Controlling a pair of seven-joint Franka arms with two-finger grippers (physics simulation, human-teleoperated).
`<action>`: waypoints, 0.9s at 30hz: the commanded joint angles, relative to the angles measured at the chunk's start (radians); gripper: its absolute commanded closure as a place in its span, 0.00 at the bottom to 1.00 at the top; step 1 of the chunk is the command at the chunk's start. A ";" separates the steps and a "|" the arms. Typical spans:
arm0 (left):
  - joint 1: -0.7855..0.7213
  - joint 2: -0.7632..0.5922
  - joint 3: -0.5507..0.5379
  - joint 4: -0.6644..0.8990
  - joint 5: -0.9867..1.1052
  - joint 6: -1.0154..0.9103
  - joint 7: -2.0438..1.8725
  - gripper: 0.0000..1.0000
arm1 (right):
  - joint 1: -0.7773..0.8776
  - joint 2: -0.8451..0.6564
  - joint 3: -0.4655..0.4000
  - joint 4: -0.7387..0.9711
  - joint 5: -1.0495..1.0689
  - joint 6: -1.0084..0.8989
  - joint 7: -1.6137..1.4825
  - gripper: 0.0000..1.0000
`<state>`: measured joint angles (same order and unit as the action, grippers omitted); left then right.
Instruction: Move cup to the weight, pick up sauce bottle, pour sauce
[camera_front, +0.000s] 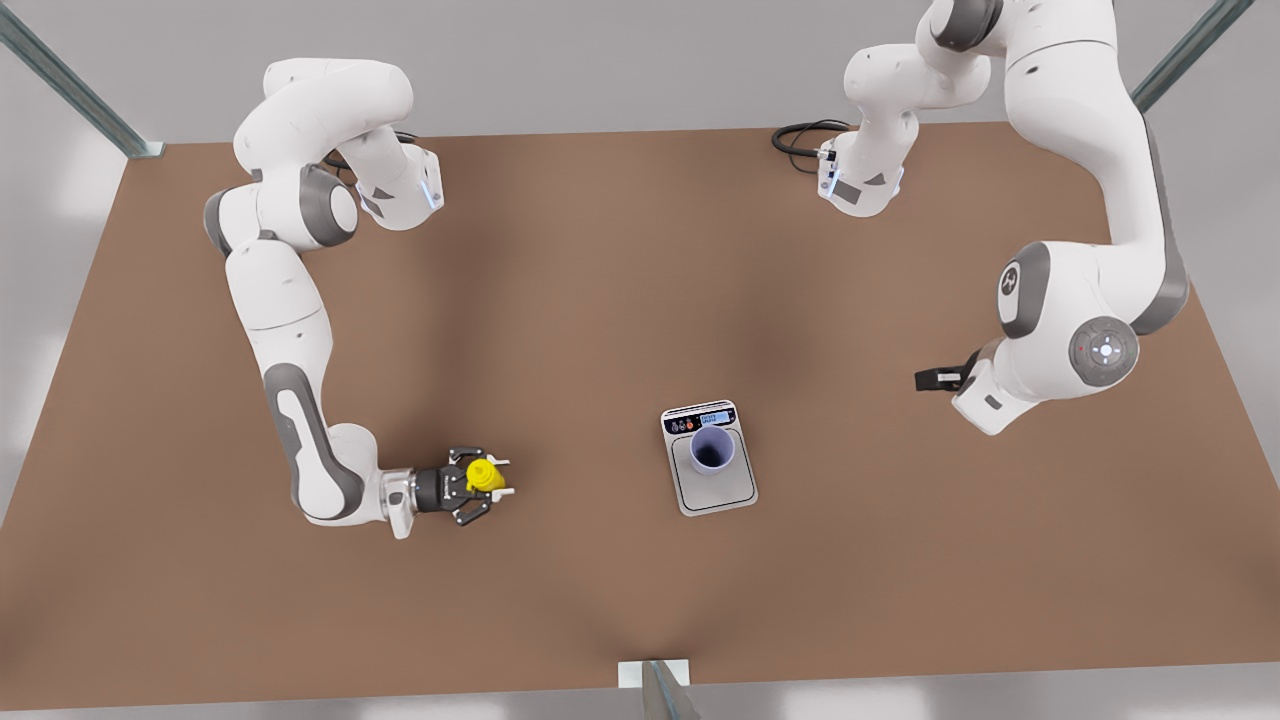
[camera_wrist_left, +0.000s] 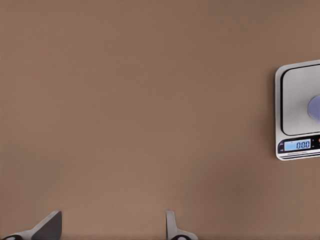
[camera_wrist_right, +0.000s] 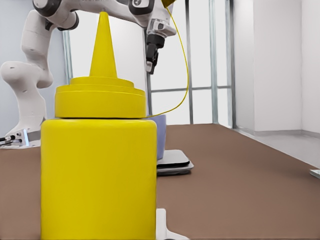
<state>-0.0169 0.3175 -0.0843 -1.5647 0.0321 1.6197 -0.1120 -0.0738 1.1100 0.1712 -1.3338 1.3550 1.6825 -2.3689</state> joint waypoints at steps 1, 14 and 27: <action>0.000 0.000 0.000 0.000 0.000 0.000 0.000 0.00 | 0.000 0.001 -0.001 0.002 -0.030 -0.018 0.005 0.57; 0.000 0.002 0.000 0.000 0.000 -0.001 0.000 0.00 | -0.009 0.005 -0.006 -0.004 -0.039 -0.018 0.022 0.00; -0.002 0.000 0.000 0.000 0.000 -0.004 0.000 0.00 | -0.044 0.004 -0.006 -0.027 -0.060 -0.021 0.010 0.00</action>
<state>-0.0184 0.3176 -0.0844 -1.5647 0.0321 1.6153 -0.1120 -0.1208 1.1125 0.1656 -1.3605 1.2830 1.6613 -2.3593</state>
